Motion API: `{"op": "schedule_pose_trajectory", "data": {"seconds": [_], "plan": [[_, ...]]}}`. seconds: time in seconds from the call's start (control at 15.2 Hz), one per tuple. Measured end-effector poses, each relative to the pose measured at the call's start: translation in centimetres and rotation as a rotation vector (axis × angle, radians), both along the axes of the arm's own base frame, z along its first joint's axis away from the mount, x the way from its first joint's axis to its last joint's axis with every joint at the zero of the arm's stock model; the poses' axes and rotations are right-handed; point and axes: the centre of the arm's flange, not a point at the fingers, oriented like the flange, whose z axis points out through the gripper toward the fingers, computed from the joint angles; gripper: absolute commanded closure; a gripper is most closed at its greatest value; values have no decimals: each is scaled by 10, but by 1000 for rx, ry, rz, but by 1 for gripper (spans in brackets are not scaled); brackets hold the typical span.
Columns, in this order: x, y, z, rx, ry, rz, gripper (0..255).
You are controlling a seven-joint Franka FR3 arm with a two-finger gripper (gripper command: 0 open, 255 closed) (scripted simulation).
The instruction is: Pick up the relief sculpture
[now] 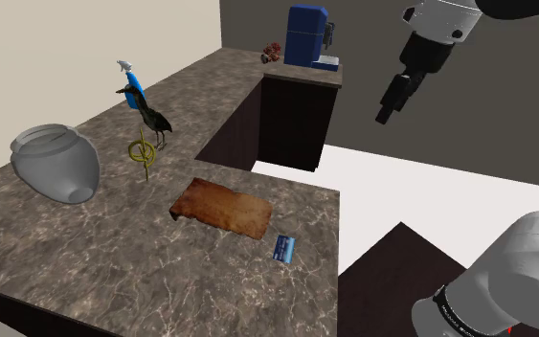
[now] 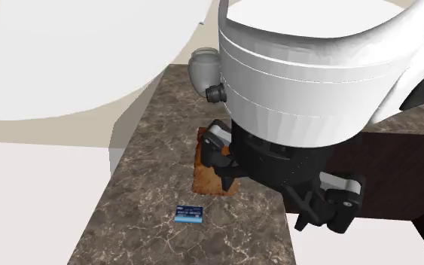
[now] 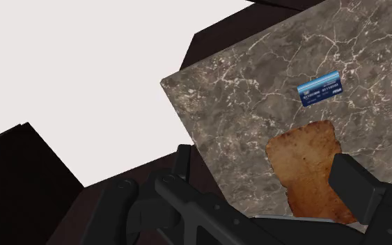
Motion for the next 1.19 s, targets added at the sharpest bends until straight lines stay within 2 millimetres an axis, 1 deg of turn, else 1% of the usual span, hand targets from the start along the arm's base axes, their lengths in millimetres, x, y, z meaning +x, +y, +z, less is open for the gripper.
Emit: {"op": "schedule_pose_trajectory", "data": {"seconds": [0.07, 0.2, 0.26, 0.46, 0.53, 0.73, 0.86, 0.92, 0.99, 1.12, 1.19], "plan": [[0, 0, 0, 0, 0, 0, 0], [-11, 9, -10, 3, -27, -30, 0], [-17, 19, -16, 6, -46, -51, 0], [-41, 50, -44, 14, -111, -127, 0], [-46, 62, -56, 17, -132, -153, 0], [-60, 89, -82, 26, -200, -232, 0], [-74, 112, -98, 32, -245, -284, 0], [-74, 124, -108, 33, -266, -310, 0], [-81, 134, -119, 37, -290, -337, 0], [-82, 156, -138, 42, -334, -392, 0], [-82, 169, -151, 44, -356, -418, 0]]}}
